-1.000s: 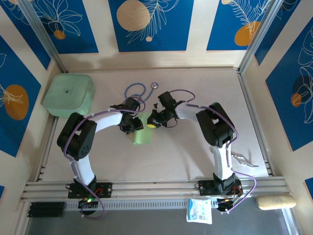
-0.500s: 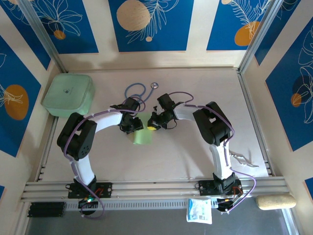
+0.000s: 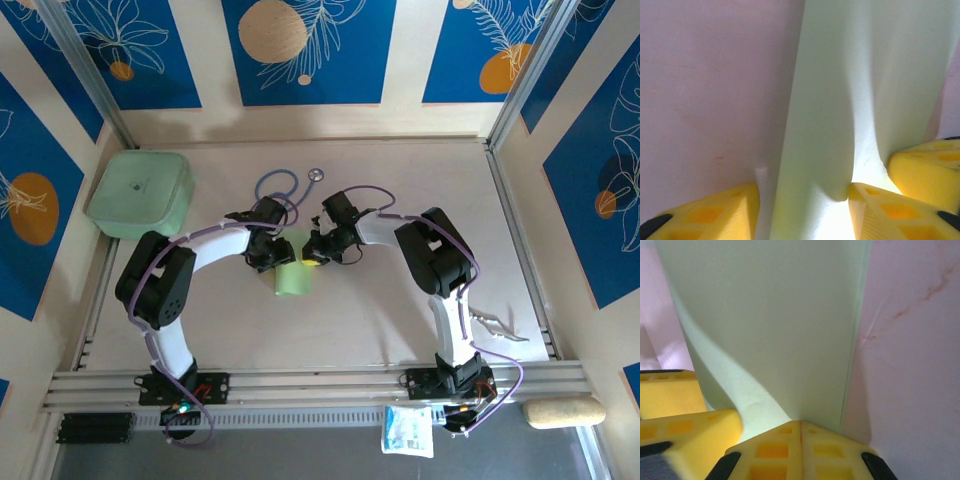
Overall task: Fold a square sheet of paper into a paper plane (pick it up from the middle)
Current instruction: Hold the square sheet of paper at the center of the table, then first fold in half a square sheet of paper at the center of the table.
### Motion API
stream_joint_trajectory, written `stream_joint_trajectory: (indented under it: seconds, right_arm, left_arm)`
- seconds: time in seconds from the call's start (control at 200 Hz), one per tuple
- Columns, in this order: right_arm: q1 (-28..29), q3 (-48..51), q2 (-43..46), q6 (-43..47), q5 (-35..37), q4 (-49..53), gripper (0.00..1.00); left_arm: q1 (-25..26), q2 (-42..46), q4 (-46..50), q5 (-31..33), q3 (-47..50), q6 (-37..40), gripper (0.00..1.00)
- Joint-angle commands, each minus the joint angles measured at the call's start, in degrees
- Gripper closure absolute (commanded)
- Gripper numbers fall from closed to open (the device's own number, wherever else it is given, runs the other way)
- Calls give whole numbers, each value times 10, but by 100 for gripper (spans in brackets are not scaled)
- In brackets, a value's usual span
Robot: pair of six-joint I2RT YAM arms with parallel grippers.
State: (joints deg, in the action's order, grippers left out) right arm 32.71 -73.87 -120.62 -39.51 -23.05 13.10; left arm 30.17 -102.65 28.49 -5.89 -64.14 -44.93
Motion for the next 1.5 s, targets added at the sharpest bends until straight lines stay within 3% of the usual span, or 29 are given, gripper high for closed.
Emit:
stream_joint_trajectory:
  seconds: [0.0, 0.2, 0.41, 0.725, 1.106, 1.496]
  right_arm:
    - [-4, 30, -43, 67, 72, 102, 95]
    - [1, 26, -35, 129, 69, 129, 96]
    - [3, 12, -35, 142, 67, 145, 96]
    - [3, -14, -51, 126, 81, 170, 98]
    - [3, -30, -61, 125, 108, 198, 98]
    - [3, -45, -77, 127, 134, 228, 99]
  left_arm:
    - [-2, 53, 15, 26, -10, -3, 48]
    - [-1, 89, -53, -33, 20, -9, 51]
    - [5, 56, -103, -120, 24, -11, 65]
    - [-3, -1, -106, -134, 16, -3, 79]
    - [-20, -21, -102, -129, 37, 13, 82]
    - [-66, -19, -143, -171, 90, 71, 84]
